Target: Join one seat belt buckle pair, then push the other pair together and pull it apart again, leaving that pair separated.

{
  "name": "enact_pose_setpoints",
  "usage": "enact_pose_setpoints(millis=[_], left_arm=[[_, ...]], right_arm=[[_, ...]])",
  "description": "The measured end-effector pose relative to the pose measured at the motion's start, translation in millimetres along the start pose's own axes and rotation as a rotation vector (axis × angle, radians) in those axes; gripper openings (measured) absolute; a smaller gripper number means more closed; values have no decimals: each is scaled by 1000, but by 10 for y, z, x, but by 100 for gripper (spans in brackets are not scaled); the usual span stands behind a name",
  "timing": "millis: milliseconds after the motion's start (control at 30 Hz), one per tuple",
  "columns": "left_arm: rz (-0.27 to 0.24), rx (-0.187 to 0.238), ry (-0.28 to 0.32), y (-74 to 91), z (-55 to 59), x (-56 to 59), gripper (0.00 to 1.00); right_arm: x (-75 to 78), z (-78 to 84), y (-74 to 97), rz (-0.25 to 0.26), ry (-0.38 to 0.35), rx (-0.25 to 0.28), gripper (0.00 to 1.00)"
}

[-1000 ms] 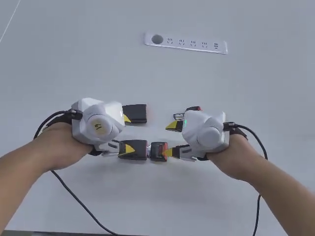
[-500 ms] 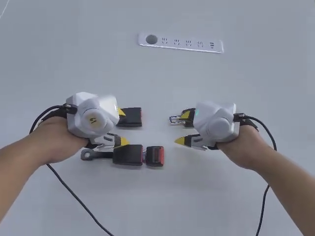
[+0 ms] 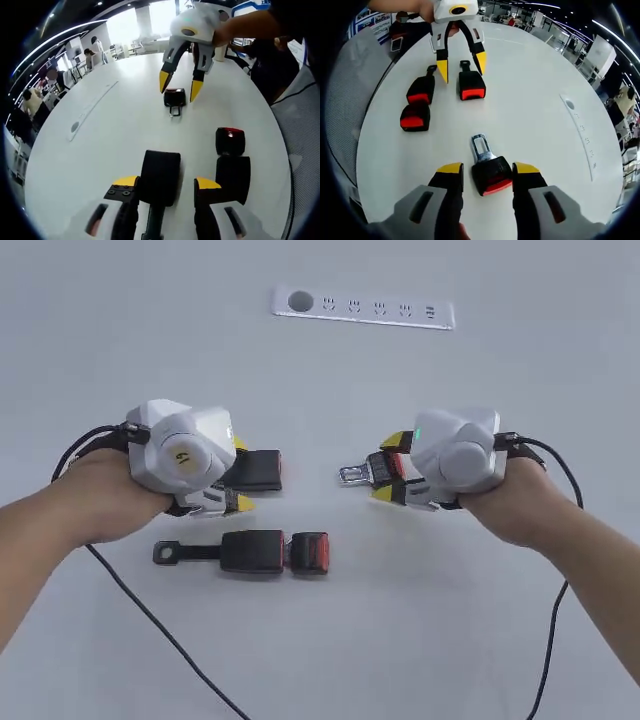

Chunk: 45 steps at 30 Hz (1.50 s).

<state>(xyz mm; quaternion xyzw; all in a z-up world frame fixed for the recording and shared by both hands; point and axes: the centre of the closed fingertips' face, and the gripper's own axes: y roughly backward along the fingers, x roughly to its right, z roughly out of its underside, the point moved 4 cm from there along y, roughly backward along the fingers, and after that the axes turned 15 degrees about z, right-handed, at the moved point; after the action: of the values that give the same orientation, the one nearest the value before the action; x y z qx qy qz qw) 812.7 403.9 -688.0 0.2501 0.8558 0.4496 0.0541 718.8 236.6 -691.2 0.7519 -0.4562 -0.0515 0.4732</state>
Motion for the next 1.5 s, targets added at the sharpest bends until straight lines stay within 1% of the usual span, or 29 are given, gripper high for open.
enact_pose_setpoints(millis=[133, 333, 467, 567, 733, 800, 900, 1067, 1200, 1367, 1433, 1500], left_arm=[[13, -25, -6, -41, 39, -33, 44], [31, -43, -17, -96, 50, -63, 42], [37, -54, -36, -110, 42, -84, 38], [49, -63, -52, -126, 38, -91, 37], [50, -88, -77, -147, 53, -110, 36], [45, -96, -82, -146, 65, -120, 35], [51, -91, -89, -146, 61, -114, 34], [59, -102, -120, -154, 55, -109, 33], [61, -105, -116, -155, 55, -115, 33], [55, -107, -105, -154, 58, -112, 33], [52, -104, -90, -155, 59, -115, 33], [52, -104, -88, -154, 58, -116, 33]], right_arm=[[-5, 44, 1, -34, 15, -10, 38], [30, 86, 5, -50, 58, -29, 35], [59, 79, -21, -66, 73, -37, 33], [95, 106, -47, -77, 84, -40, 32], [84, 114, -65, -99, 106, -39, 32], [82, 118, -71, -102, 111, -36, 31], [84, 122, -79, -104, 123, -34, 31], [70, 109, -86, -106, 136, -30, 31], [67, 93, -101, -113, 136, -26, 31], [41, 63, -104, -106, 145, -38, 31], [27, 38, -108, -108, 124, -30, 31], [13, 8, -115, -107, 107, -25, 30]])
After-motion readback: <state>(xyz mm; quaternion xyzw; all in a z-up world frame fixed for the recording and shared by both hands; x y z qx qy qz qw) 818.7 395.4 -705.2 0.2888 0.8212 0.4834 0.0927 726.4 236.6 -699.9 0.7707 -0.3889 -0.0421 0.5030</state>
